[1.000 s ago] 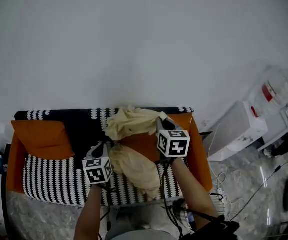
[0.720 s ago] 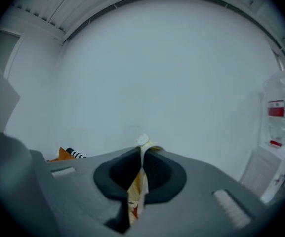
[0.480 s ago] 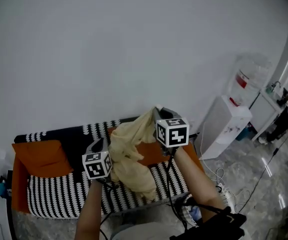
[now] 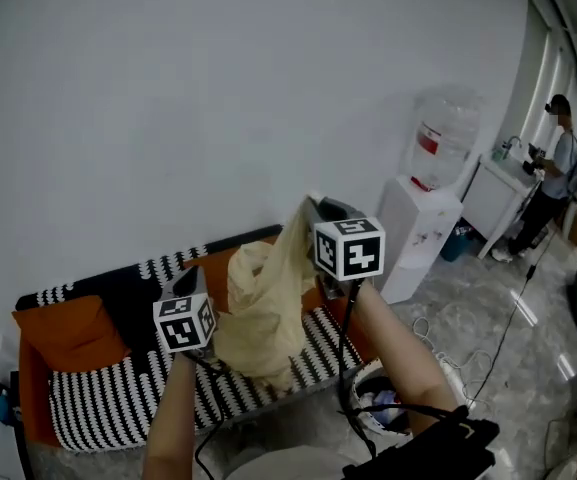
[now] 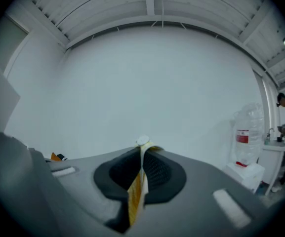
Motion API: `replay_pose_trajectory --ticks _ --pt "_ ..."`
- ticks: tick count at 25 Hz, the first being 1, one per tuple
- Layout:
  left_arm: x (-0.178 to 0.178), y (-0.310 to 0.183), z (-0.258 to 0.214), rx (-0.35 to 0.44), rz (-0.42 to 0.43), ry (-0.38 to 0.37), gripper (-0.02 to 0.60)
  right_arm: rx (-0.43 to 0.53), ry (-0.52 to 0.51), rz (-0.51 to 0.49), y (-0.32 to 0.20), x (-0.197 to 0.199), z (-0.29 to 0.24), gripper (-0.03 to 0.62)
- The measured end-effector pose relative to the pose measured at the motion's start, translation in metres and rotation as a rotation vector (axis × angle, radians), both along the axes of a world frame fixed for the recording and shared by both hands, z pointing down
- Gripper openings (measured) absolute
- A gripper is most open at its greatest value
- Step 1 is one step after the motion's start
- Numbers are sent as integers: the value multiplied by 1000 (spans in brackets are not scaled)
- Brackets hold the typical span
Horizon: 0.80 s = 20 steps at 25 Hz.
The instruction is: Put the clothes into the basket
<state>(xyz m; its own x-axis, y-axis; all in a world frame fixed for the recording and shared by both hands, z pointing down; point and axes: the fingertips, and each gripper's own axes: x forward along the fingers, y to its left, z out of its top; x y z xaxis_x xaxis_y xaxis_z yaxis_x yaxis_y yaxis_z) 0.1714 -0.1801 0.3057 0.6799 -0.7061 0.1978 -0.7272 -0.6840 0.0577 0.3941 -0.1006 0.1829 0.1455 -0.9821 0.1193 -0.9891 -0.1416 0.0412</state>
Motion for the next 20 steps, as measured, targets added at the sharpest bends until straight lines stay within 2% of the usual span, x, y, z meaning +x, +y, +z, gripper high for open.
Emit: replay_pose_trajectory --ticks 5,8,16,20 --pt "21 37 -20 24 47 26 3 56 21 54 55 20 -34 14" --pt "40 54 -33 41 103 33 3 93 35 108 87 35 -58 14" --pt "100 81 -74 108 313 48 3 134 87 265 152 49 -116 14" --pt "126 100 -93 141 429 46 3 109 138 350 172 49 -143 14"
